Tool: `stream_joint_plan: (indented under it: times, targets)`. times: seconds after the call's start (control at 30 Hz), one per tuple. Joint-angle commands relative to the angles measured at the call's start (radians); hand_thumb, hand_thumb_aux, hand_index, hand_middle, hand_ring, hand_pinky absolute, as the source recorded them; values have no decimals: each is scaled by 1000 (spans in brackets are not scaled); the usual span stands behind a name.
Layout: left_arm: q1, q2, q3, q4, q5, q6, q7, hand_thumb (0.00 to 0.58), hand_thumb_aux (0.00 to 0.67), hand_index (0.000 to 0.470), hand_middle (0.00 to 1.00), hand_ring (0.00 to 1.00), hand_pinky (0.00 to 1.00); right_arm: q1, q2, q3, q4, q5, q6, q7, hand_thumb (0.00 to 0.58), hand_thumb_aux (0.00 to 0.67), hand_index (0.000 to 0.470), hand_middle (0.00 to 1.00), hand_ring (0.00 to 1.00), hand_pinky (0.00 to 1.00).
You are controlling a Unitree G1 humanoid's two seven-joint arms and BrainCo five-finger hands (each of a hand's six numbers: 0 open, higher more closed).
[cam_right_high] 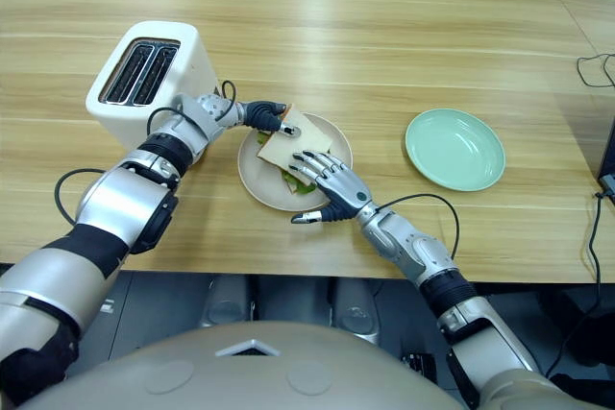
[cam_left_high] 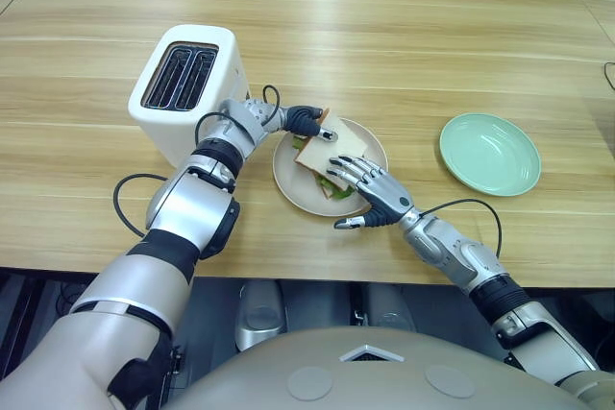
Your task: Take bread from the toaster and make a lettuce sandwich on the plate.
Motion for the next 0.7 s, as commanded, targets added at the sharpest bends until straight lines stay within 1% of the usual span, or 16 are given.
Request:
stream_joint_plan:
  times: [0.03, 0.07, 0.1, 0.13, 0.17, 0.2, 0.4, 0.53, 0.6, 0.7]
  targets:
    - [-34, -29, -33, 7, 51, 33, 140, 0, 0, 0, 765, 765, 765, 24, -6, 58, 95, -4, 35, 100, 0, 0, 0, 0, 0, 0]
    - [-45, -28, -36, 9, 60, 46, 173, 0, 0, 0, 765, 765, 765, 24, -6, 65, 100, -1, 37, 110, 0, 0, 0, 0, 0, 0]
    - [-53, -27, -39, 11, 68, 55, 198, 0, 0, 0, 635, 635, 635, 24, -7, 70, 104, 2, 39, 118, 0, 0, 0, 0, 0, 0]
    - [-62, -25, -42, 13, 74, 62, 224, 0, 0, 0, 314, 314, 314, 23, -7, 75, 109, 5, 40, 127, 0, 0, 0, 0, 0, 0]
    - [-70, -24, -43, 14, 79, 69, 249, 0, 0, 0, 314, 314, 314, 23, -7, 79, 114, 11, 41, 136, 0, 0, 0, 0, 0, 0]
    - [-78, -22, -45, 16, 87, 76, 273, 0, 0, 0, 0, 0, 0, 22, -8, 83, 119, 15, 41, 145, 0, 0, 0, 0, 0, 0]
    - [-118, 5, -64, 23, 136, 107, 414, 0, 0, 0, 0, 0, 0, 24, -16, 90, 133, 40, 36, 185, 0, 0, 0, 0, 0, 0]
    - [-133, 24, -48, 17, 129, 90, 490, 0, 0, 0, 0, 0, 0, 27, -28, 70, 96, 67, 24, 176, 0, 0, 0, 0, 0, 0]
    - [-135, 28, -9, 5, 84, 39, 506, 0, 0, 0, 0, 0, 0, 23, -29, 26, 40, 91, 9, 117, 0, 0, 0, 0, 0, 0]
    - [-113, 21, 109, -25, -53, -92, 414, 0, 0, 0, 0, 0, 0, 35, -17, -69, -81, 208, -44, 62, 0, 0, 0, 0, 0, 0]
